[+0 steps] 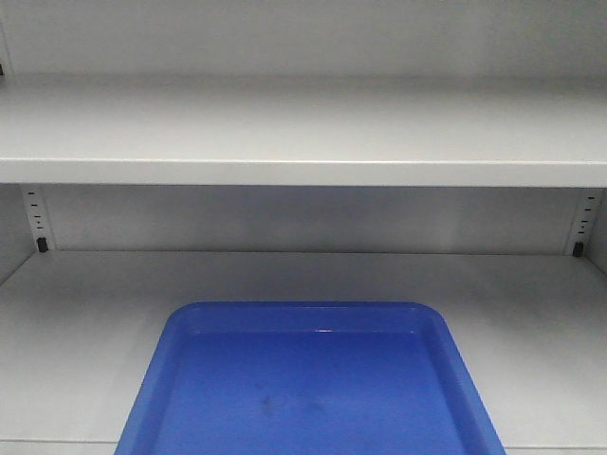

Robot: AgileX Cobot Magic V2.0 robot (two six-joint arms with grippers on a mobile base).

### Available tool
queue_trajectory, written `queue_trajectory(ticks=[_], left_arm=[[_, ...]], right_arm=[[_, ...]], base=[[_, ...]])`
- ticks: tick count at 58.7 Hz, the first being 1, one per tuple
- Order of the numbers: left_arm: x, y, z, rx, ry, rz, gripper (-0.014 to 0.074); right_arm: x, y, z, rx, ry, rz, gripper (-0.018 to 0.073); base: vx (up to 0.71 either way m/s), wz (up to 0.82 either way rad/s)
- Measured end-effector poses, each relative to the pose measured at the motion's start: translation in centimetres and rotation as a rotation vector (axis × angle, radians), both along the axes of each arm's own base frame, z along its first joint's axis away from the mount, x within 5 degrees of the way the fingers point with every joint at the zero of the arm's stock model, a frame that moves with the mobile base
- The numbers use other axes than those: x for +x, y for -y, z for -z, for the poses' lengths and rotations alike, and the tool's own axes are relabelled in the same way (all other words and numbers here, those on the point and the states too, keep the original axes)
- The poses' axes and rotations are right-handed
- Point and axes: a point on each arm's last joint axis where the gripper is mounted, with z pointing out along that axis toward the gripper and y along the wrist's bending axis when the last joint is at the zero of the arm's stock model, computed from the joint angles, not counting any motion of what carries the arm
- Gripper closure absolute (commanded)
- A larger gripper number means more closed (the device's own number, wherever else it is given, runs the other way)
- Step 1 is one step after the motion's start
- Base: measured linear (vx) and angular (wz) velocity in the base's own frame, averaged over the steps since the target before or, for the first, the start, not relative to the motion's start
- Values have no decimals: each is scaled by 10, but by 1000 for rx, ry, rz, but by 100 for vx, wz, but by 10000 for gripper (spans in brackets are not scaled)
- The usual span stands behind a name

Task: Sort red and green spoons into left cabinet
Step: 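Position the base facing the open shelf with the blue tray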

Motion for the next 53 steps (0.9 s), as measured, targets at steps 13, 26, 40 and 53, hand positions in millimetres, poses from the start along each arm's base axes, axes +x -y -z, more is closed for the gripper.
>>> queue_trajectory(ticks=[13,26,40,53], left_arm=[[0,0,0,-1,4,-5,596],[0,0,0,-1,4,-5,596],[17,3,7,20,-75,-3,596],[50,10,-3,136,-103,16,596]], right_arm=[[1,-2,-9,16,94,-16,564],[1,-2,-13,26,140,-23,564],[11,-5,-11,27,122,-29,564],[50,-17,-10,20,153,-67,564]], base=[[0,0],[0,0],[0,0],[0,0]])
